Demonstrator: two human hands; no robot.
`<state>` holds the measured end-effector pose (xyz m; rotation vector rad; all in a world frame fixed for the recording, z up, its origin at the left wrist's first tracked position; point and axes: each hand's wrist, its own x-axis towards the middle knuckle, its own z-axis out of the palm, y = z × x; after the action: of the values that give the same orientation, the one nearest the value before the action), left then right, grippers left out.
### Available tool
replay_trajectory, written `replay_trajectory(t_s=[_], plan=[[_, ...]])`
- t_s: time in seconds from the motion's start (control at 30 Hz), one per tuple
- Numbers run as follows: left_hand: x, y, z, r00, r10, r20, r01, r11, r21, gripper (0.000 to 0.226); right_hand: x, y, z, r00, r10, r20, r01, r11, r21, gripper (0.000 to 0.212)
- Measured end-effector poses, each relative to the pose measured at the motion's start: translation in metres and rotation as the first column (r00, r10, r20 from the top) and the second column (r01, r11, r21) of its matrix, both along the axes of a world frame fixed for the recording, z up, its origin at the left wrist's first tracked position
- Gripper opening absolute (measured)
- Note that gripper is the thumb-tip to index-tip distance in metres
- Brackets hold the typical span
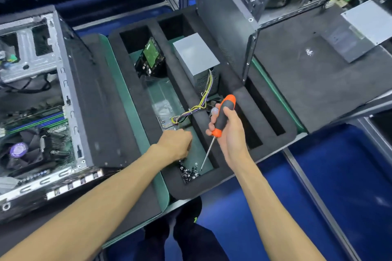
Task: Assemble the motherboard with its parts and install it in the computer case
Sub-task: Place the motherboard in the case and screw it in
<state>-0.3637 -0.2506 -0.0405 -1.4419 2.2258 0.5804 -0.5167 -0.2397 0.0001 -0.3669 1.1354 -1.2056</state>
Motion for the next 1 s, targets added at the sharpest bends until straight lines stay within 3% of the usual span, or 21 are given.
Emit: replay_trajectory(t_s=[0.27, 0.57, 0.67, 0.73, 0.87, 0.93, 1.0], plan=[[-0.015, 0.000, -0.027, 0.977, -0.121, 0.173, 0.121, 0.993, 0.008, 0.028, -0.004, -0.003, -0.010, 0.999, 0.030, 0.020, -0.030, 1.000, -0.001, 0.011], [-0.023, 0.005, -0.024, 0.984, -0.075, 0.163, 0.075, 0.997, 0.005, 0.026, -0.001, -0.004, -0.006, 1.000, 0.012, 0.026, -0.013, 1.000, 0.020, 0.015], [-0.018, 0.002, -0.005, 0.998, 0.027, 0.060, -0.027, 1.000, -0.002, 0.017, 0.002, -0.005, 0.002, 0.988, -0.047, 0.145, 0.045, 0.999, 0.014, 0.018], [-0.013, -0.002, 0.016, 0.976, 0.196, -0.092, -0.194, 0.981, 0.025, 0.011, 0.004, -0.008, 0.009, 0.963, -0.094, 0.251, 0.092, 0.996, 0.021, 0.020], [0.002, -0.009, 0.065, 0.773, 0.481, -0.414, -0.494, 0.865, 0.083, 0.002, 0.011, -0.012, 0.026, 0.795, -0.211, 0.569, 0.191, 0.977, 0.095, 0.022], [0.014, -0.008, 0.089, 0.680, 0.495, -0.542, -0.550, 0.832, 0.069, 0.015, 0.019, -0.014, 0.036, 0.663, -0.257, 0.703, 0.199, 0.966, 0.165, 0.023], [0.027, -0.005, 0.116, 0.636, 0.440, -0.634, -0.556, 0.831, 0.019, 0.022, 0.030, -0.017, 0.047, 0.591, -0.284, 0.755, 0.182, 0.959, 0.218, 0.027]])
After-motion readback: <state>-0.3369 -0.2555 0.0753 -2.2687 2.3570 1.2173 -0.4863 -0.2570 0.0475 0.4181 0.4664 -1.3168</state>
